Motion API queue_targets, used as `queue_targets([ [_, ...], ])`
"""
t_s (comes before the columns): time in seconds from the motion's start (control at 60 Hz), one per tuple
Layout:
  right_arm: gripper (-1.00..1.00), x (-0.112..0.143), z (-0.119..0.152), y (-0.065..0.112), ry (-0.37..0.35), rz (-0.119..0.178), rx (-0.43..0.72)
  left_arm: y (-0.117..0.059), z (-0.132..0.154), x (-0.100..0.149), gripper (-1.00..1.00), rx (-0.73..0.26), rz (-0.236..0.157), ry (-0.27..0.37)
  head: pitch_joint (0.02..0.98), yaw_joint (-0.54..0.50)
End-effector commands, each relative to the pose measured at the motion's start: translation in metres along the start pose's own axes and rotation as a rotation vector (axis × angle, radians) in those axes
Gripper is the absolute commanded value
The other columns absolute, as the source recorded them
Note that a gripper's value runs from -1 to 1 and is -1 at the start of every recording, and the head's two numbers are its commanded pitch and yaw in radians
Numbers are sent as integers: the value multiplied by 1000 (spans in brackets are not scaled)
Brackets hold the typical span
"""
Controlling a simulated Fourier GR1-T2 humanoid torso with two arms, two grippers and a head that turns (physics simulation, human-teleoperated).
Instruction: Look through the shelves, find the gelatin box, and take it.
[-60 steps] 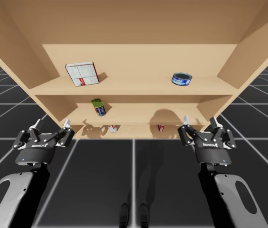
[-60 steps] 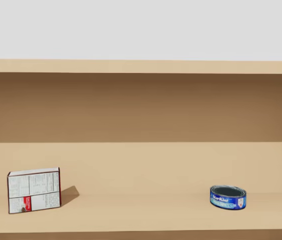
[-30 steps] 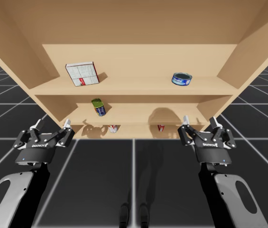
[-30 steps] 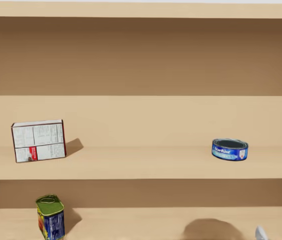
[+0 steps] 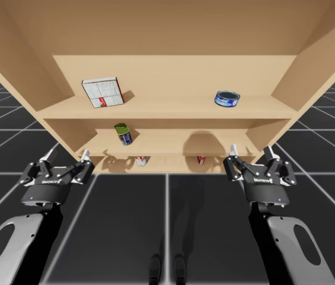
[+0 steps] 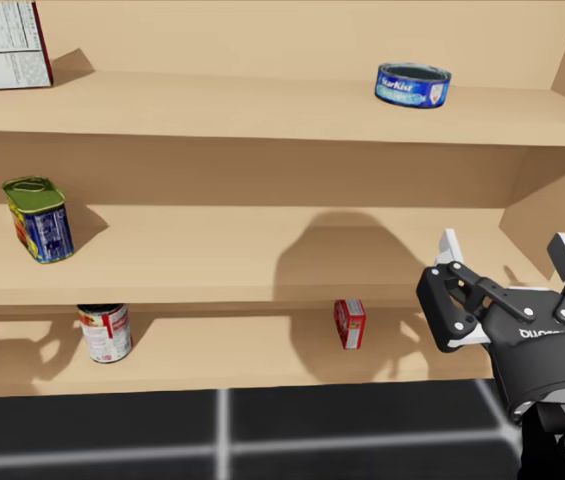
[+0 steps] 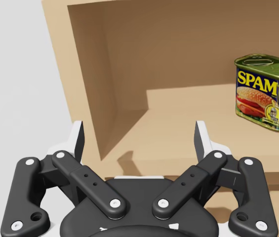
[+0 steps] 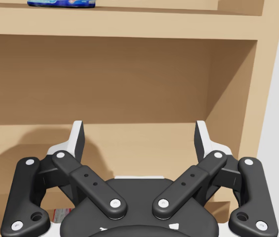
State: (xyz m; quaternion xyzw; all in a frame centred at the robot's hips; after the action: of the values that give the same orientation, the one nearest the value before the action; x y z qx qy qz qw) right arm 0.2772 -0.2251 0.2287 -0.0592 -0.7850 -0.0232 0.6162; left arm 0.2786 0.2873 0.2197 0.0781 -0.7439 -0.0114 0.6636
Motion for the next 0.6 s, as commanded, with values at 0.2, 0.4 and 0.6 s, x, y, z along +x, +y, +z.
queue_targets([
  [0.2,-1000,-1,-1,-2,0,4,-7,-4,0,-2,-1000,-18,-6,4,720,-231],
  [0.4,-1000,13,4,-2,61,-3,-16,-2,-2,-3,-1000,-10,0,8,702,-227],
  [0.6,-1000,35,33,13,64,16,2,-3,-2,-3,-1000,-12,0,10,698,-231],
])
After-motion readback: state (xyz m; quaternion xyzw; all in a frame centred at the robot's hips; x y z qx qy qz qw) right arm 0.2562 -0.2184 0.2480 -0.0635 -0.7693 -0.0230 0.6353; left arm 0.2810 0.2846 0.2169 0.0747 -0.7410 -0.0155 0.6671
